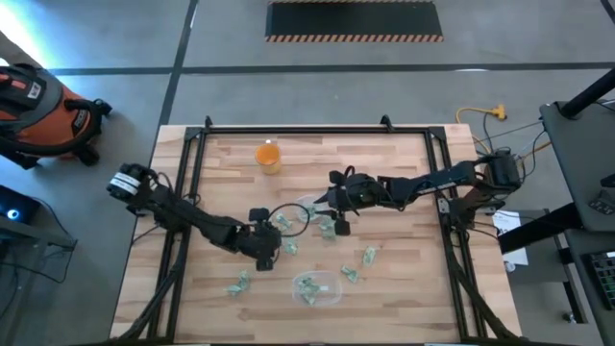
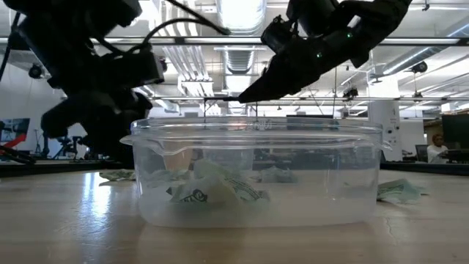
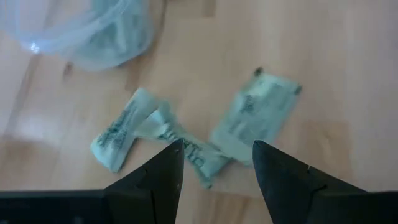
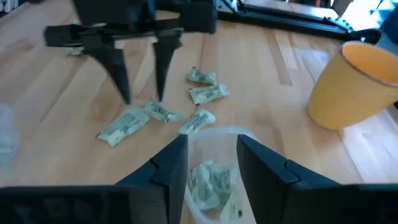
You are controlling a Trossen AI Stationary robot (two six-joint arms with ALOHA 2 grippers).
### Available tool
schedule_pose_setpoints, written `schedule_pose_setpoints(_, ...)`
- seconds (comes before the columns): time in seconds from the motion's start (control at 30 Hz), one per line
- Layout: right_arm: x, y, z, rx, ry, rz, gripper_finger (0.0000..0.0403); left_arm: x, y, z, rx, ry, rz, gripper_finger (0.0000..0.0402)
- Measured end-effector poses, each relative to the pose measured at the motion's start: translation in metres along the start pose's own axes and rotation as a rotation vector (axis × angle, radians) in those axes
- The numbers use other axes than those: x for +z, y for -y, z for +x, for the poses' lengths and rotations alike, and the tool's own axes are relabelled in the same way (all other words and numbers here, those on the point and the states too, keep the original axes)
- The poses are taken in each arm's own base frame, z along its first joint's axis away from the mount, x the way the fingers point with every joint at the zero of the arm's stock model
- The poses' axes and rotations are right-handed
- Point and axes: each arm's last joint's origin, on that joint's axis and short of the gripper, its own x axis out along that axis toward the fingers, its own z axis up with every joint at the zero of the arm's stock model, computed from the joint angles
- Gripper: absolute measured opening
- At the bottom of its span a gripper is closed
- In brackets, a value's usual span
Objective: Pick and place Stevia / Truvia into bins
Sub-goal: Put the white stevia packet into the bottom transparent bin
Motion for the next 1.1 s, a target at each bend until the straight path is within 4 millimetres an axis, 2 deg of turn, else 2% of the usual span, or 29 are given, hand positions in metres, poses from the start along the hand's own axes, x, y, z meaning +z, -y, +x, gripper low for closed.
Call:
schedule_pose_setpoints(0.2, -0.002, -0.005, -0.009, 0.02, -0.055, 0.001, 0.0117, 0.002, -0.005, 0.002, 0.005, -0.004, -0.053, 0.0175)
schedule_pose_setpoints(0.6, -0.006, -0.015, -0.009, 0.045, -0.079, 0.016, 0.01, 0.001, -0.009, 0.007, -0.039, -0.042, -0.122, 0.0172)
schedule_pose_setpoints(1.1, -0.009, -0.023, -0.009, 0.064, -0.123, 0.03, 0.0078, -0.004, -0.012, 0.008, -0.031, -0.077, -0.13, 0.0096)
